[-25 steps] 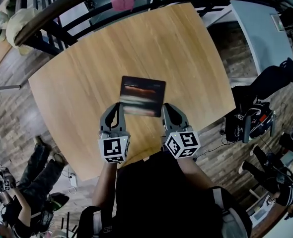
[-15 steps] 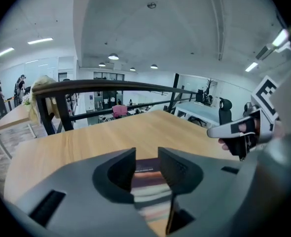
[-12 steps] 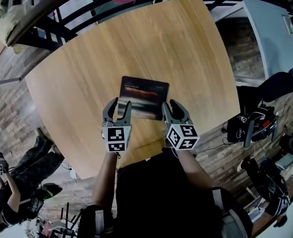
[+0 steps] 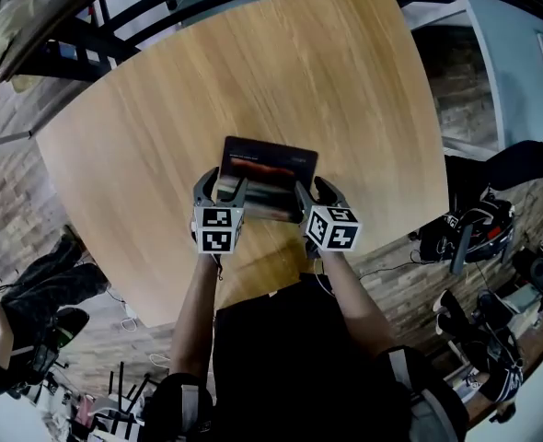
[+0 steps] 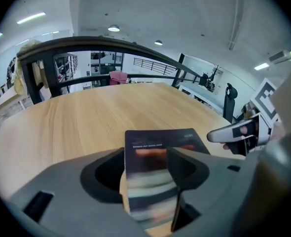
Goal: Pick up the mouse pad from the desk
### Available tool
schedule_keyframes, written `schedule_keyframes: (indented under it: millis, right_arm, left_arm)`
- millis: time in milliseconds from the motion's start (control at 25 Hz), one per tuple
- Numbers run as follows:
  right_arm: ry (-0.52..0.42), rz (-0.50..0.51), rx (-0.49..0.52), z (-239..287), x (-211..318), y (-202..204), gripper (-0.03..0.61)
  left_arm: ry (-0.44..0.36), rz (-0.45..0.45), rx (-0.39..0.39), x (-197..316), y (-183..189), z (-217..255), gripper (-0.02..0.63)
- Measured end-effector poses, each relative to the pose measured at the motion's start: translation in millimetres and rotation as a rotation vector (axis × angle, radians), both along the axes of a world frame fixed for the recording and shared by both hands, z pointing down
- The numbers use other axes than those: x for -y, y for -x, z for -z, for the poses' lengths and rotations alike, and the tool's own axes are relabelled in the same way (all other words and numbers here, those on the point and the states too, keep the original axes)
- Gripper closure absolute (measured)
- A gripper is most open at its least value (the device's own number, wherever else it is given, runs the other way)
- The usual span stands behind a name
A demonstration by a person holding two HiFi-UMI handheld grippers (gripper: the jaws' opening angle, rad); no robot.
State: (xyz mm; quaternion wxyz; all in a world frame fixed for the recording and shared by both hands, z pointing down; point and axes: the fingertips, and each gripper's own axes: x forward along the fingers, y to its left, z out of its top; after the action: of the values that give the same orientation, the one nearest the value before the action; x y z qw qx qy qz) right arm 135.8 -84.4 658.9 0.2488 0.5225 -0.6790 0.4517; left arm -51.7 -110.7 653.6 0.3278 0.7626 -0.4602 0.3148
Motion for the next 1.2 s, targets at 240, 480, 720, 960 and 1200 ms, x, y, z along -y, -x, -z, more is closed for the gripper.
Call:
schedule_keyframes:
  millis: [240, 480, 720, 960, 1200]
  right_arm:
    - [0.031, -0.007, -0.034, -17.6, 2.9, -8.7, 0.377]
    - [0.091, -0.001, -0.039, -35.0, 2.4, -4.8, 0.373]
    - [0.096, -0.008, -0.054, -36.8, 1.7, -5.4, 0.371]
    - [0.100, -0.005, -0.063, -37.5, 1.9, -3.7, 0.371]
    - [0.110, 0.023, -0.049, -37.8, 1.2, 9.7, 0.373]
  left_arm:
    - [0.072, 0.025, 0.004, 3.2, 8.0, -25.5, 0.341]
    - [0.131, -0.001, 0.015, 1.6, 0.3, -40.6, 0.336]
    - [0.135, 0.006, 0.028, 2.1, -2.6, -39.3, 0.334]
    - [0.137, 0.016, 0.024, 1.0, -5.1, -37.5, 0.333]
    - [0.149, 0.002, 0.015, -4.4, -6.9, -38.0, 0.328]
